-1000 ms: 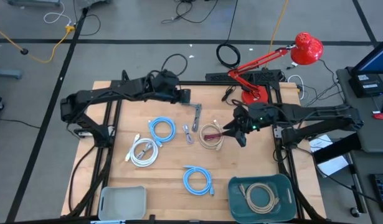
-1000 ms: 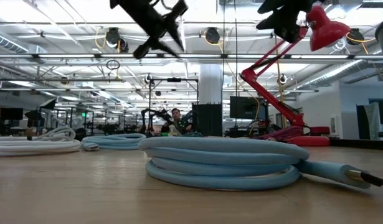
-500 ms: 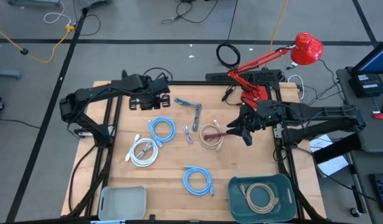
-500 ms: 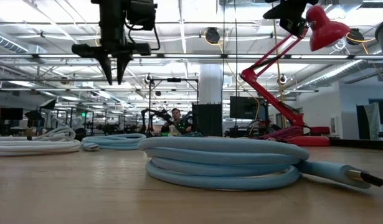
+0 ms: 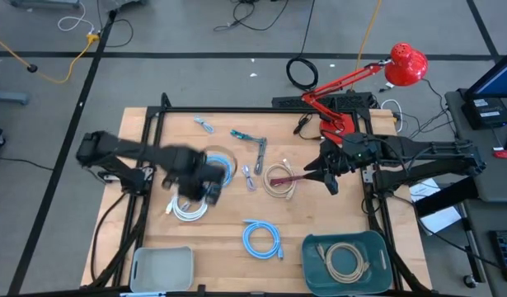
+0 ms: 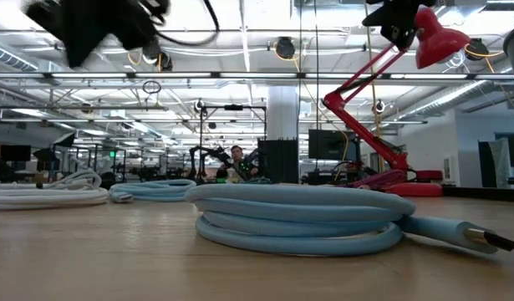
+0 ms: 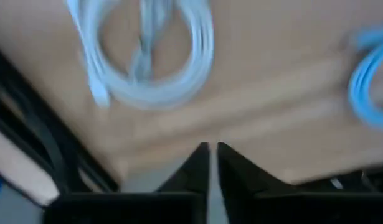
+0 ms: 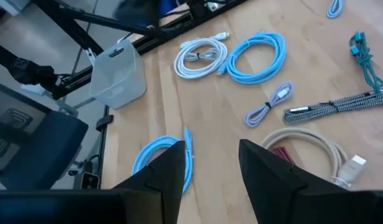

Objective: Pick & Place USB Port
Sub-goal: Adjust the gray bin

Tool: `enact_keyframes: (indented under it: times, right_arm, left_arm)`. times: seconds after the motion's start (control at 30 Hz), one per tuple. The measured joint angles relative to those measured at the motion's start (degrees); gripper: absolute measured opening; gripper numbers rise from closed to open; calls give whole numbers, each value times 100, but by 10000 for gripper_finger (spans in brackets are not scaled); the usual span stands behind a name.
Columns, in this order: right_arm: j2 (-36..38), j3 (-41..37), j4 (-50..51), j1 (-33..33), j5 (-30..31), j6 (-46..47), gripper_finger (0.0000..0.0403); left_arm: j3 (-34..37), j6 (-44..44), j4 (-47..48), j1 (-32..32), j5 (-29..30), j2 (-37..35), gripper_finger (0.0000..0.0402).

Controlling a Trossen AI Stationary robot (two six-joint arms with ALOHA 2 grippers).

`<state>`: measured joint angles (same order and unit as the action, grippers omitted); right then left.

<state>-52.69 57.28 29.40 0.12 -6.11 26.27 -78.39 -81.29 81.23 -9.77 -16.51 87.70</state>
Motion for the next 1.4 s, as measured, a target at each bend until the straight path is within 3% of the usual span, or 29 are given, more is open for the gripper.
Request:
enact_keyframes:
  times: [0.13, 0.27, 0.47, 0.6, 0.9, 0.97, 1.07, 1.13, 1.3, 1.4]
  right_arm:
    - [0, 0, 20, 0, -17, -114, 144]
    - [-2, 0, 19, 0, -19, -299, 144]
    - [-2, 0, -99, 0, -31, -401, 144]
    - [-2, 0, -229, 0, -269, -449, 144]
    - [-2, 0, -558, 0, -633, -292, 144]
    - [-2, 0, -565, 0, -713, -190, 144]
    - [-2, 0, -563, 0, -752, -148, 144]
    - [-2, 0, -563, 0, -754, -148, 144]
    - [-4, 0, -574, 0, -755, -147, 144]
    - [-4, 0, -565, 0, -755, -148, 144]
  left_arm:
    - [2, -1911, -488, -1236, -177, -45, 3]
    - [2, -4020, -1713, -2408, 441, -39, 2]
    - [9, -5808, -2933, -3521, 979, 669, 1]
    - [3, -5888, -3360, -3761, 898, 1246, 1]
    - [7, -5416, -3530, -3538, 1103, 1823, 0]
    - [7, -5231, -3659, -3487, 1462, 1816, 0]
    - [7, -4932, -3804, -3465, 2741, 1633, 0]
    - [-13, -4776, -3796, -3382, 2992, 1392, 0]
    - [-294, -4880, -2289, -3306, 2579, 1095, 0]
    - [-642, -5224, -1111, -3394, 1985, 912, 0]
